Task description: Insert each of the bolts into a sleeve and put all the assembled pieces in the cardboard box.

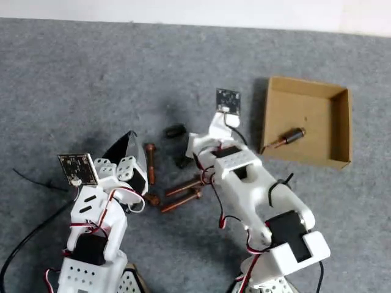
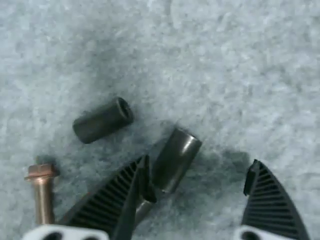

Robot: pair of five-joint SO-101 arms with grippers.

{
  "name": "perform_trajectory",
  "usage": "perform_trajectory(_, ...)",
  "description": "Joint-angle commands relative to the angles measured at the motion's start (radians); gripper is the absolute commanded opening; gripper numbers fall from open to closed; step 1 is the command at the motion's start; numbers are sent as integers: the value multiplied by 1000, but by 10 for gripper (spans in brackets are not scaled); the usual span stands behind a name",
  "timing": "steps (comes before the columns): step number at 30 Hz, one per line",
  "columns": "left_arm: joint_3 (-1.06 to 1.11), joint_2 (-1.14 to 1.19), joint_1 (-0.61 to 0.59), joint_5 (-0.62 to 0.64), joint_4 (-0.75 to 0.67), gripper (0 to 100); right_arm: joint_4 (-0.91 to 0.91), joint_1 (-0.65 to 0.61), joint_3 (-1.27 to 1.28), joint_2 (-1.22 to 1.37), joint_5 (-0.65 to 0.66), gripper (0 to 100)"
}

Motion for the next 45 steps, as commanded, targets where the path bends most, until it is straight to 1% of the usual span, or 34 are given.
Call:
perform_trajectory(1, 19, -10, -8, -8, -5, 7, 4, 7, -25, -12, -8, 282)
perform_trajectory(18, 19, -10, -7, -8, -5, 7, 5, 7, 4, -4, -8, 280)
perform_trajectory(24, 19, -10, -7, -8, -5, 7, 5, 7, 5, -2, -8, 190)
perform_trajectory(37, 19, -10, -7, -8, -2, 7, 5, 7, 8, -2, -8, 189)
perform_trajectory(40, 19, -10, -7, -8, -2, 7, 62, 7, 4, 7, -8, 189)
perform_trajectory(42, 19, -10, -7, -8, -2, 7, 108, 7, -2, 58, -8, 189)
perform_trajectory(45, 19, -10, -7, -8, -2, 7, 176, 12, -99, 137, -9, 189)
